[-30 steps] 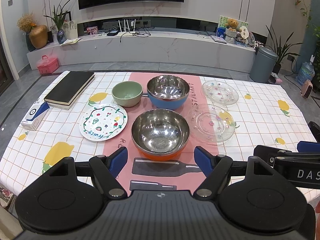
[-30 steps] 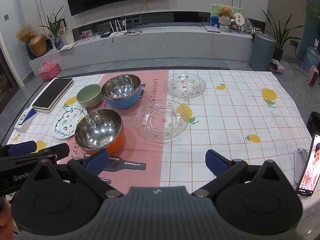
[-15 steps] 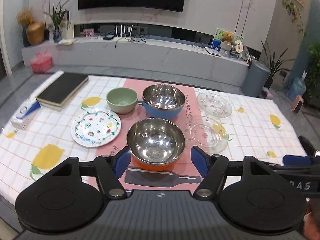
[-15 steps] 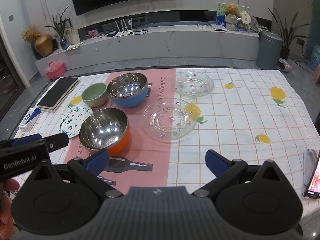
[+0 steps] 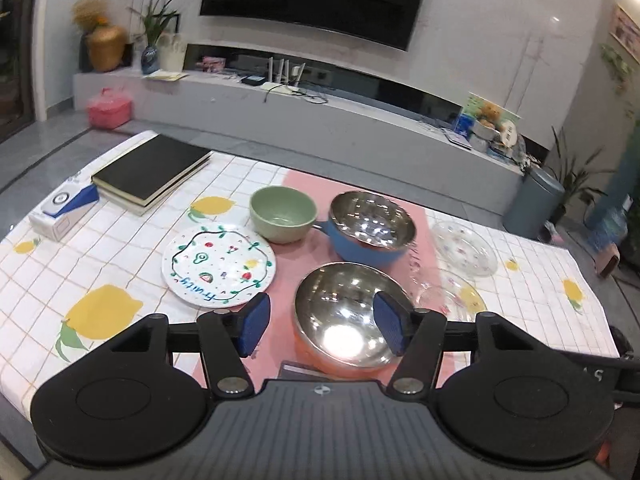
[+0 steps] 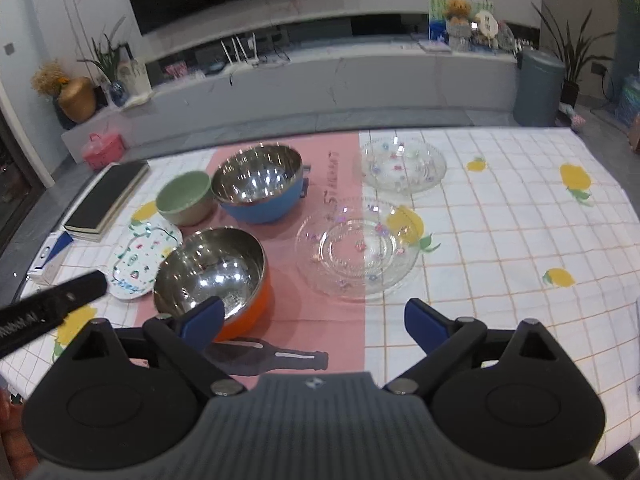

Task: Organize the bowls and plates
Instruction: 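Reach both grippers to the orange steel bowl rim and close them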

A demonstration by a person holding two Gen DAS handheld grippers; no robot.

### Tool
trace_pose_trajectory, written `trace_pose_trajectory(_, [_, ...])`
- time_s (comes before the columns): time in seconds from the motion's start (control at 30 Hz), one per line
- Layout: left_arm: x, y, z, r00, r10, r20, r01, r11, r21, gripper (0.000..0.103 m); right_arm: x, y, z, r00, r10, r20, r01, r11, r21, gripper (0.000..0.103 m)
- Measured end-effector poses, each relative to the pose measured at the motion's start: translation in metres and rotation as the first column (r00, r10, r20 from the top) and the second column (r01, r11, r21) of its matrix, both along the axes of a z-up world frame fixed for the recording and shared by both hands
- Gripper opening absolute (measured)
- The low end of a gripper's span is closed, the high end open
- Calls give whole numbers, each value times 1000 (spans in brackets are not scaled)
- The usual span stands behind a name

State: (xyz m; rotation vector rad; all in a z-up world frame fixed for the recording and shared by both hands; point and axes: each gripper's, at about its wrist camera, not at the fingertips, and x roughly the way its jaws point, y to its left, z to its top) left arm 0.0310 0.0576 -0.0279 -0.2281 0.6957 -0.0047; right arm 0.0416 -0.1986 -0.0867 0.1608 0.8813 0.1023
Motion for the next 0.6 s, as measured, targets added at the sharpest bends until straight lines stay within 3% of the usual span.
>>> trace_pose_trajectory(0.27, [31,26,-21,990,-20,-138,1,991,-136,70,31,20,-19,997,32,-65,-33,999,-3,95])
trace_pose_trajectory(0.4, [42,36,-32,986,-4,-169,-26,984,-174,69,47,23,-33,991,14,-135,-7,999,52,83])
trace_pose_trajectory(0.47, [47,36,-38,984,-1,-180,-35,980,-194,68,54,26,-39,988,11,-153,0,997,72,82])
trace_pose_trajectory(0.6, [60,33,-50,979,-16,-201,-29,975,-222,62,68,32,-50,984,-4,-180,19,996,83,72])
